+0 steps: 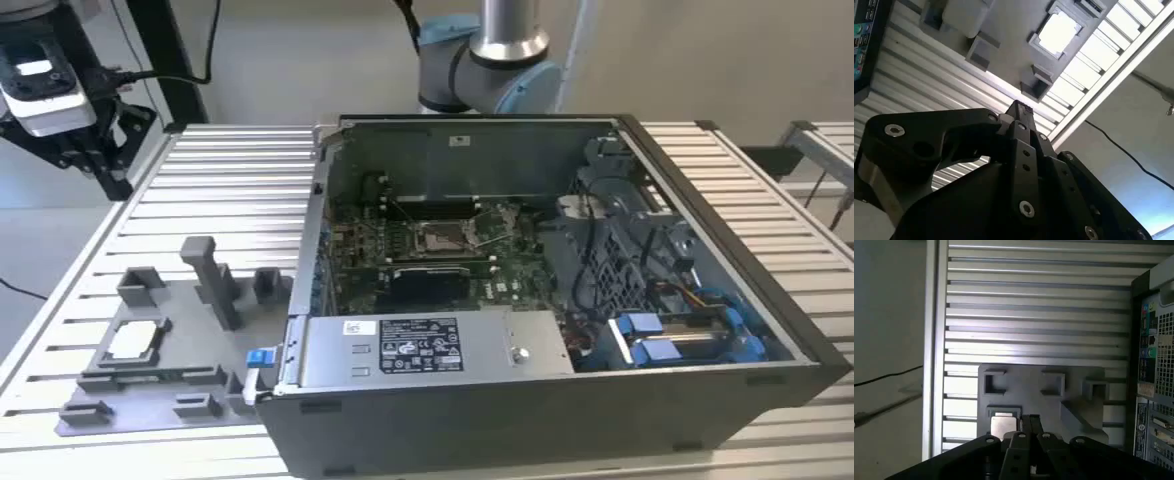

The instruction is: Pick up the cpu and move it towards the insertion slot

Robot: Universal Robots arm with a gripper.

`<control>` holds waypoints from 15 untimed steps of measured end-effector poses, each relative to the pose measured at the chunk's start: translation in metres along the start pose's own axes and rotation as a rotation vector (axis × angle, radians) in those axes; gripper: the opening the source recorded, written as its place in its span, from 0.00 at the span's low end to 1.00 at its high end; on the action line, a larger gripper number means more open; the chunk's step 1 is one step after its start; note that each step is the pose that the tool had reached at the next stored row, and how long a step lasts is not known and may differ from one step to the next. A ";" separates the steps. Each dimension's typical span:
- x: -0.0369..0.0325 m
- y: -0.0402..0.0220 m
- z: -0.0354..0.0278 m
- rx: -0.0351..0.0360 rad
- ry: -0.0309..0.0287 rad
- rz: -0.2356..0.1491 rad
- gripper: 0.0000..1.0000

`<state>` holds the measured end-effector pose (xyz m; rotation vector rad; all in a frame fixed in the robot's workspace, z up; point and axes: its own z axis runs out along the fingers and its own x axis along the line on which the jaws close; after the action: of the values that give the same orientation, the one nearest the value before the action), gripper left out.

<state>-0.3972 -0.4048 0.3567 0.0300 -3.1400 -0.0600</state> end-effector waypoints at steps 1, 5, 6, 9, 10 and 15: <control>0.0000 0.0000 0.0000 0.0000 0.0001 0.000 0.00; 0.0000 0.0000 0.0000 0.0000 0.0000 0.000 0.00; 0.0000 0.0000 0.0000 0.0000 0.0000 0.000 0.00; 0.0000 0.0000 0.0000 0.0000 0.0000 0.000 0.00; 0.0000 0.0000 0.0000 0.0000 0.0000 0.000 0.00; 0.0018 -0.0006 0.0002 0.0001 0.0001 0.000 0.00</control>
<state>-0.3990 -0.4054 0.3566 0.0300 -3.1399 -0.0598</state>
